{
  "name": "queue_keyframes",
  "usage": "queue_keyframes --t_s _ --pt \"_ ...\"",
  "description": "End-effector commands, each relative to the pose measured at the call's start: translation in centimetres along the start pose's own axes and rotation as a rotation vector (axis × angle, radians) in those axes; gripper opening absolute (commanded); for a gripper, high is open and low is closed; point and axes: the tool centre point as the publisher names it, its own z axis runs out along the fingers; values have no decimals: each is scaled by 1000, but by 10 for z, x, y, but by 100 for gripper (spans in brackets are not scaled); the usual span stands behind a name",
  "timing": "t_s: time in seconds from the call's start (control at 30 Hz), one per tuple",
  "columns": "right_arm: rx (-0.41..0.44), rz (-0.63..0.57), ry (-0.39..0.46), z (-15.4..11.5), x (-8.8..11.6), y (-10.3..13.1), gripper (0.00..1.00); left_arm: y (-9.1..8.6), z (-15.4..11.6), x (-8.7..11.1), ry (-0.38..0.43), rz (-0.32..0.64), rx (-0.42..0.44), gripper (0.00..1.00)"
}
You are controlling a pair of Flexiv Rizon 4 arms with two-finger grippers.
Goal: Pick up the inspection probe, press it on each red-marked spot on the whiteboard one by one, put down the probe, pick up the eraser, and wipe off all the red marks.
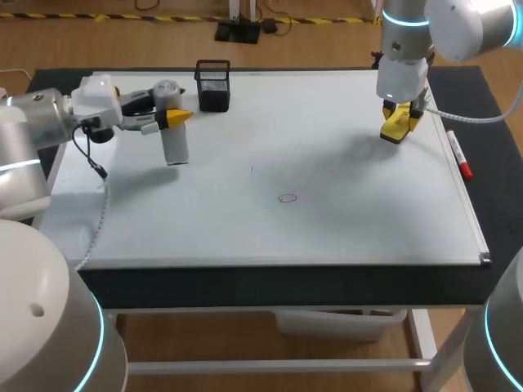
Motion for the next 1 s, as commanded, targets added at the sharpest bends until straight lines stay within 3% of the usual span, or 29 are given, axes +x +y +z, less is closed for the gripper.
queue_keyframes --t_s 0.03,0.67,1.0 --pt "0 -2 3 -1 0 -1 0 -2 -6 0 -10 1 10 0" --pt "0 -2 3 -1 0 -1 0 -2 -6 0 -10 1 10 0" --pt "15 -59 29 8 -11 49 0 -2 -6 0 -10 1 10 0"
